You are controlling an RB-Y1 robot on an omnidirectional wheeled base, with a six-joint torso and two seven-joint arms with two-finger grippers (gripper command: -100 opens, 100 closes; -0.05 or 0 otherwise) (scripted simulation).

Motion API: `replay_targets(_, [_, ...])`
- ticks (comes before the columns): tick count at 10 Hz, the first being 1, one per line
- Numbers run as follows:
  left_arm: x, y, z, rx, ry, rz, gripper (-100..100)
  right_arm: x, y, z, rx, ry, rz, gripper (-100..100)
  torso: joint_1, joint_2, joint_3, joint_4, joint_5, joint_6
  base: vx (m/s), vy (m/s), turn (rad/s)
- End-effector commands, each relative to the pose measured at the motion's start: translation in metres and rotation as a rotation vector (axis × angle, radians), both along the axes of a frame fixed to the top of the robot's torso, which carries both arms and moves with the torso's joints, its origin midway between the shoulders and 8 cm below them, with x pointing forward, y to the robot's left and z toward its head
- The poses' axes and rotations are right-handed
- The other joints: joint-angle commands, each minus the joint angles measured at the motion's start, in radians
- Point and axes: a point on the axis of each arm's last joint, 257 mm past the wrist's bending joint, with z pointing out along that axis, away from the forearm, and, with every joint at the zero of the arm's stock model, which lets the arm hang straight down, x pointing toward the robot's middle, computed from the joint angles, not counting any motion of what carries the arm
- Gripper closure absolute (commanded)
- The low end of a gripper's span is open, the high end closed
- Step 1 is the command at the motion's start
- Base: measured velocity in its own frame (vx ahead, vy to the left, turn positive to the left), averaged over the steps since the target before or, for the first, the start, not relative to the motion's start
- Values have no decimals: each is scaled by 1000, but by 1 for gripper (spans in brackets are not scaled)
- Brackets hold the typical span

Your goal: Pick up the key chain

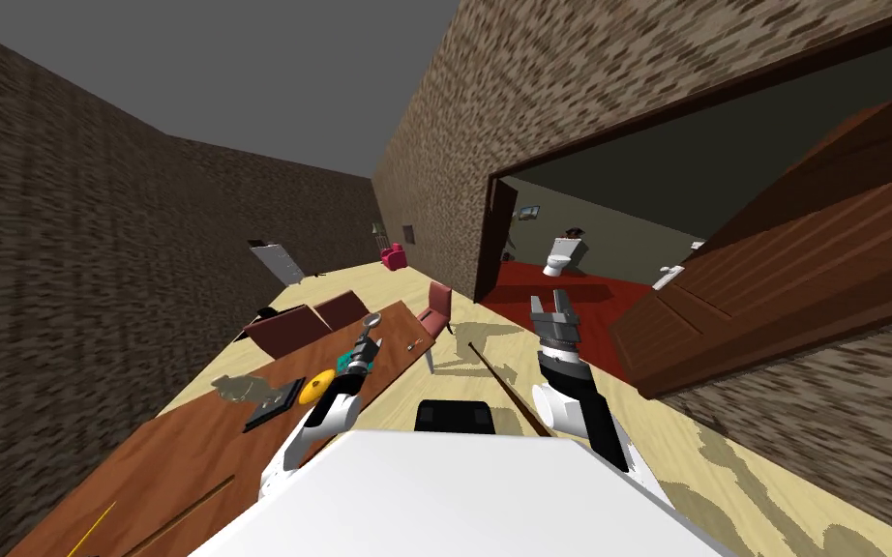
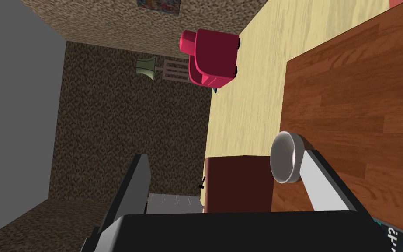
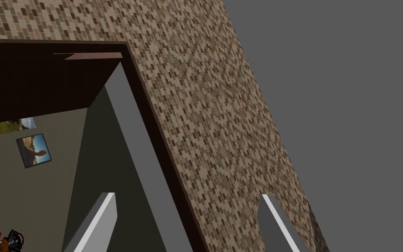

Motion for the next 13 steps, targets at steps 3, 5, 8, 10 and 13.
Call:
replay_targets(3, [-20,32,-63,-127,149,66,-100,0,0,0,0,0,0,0,1,-1,-1,0,0,-1,51,5,-304])
replay_targets(5, [-31,41,-89,-178,210,95,-100,0,0,0,0,0,0,0,0,-3,-2,-1,0,0,61,4,-255])
replay_targets(8, [-57,54,-136,-278,324,149,-100,0,0,0,0,0,0,0,0,-2,-1,-1,0,-1,57,4,-220])
replay_targets(10, [-76,61,-164,-328,393,184,-100,0,0,0,0,0,0,0,1,-4,-2,-1,0,0,80,14,-259])
replay_targets(13, [-113,70,-208,-421,512,245,-100,0,0,0,0,0,0,0,0,-3,-2,-1,0,-2,74,8,-192])
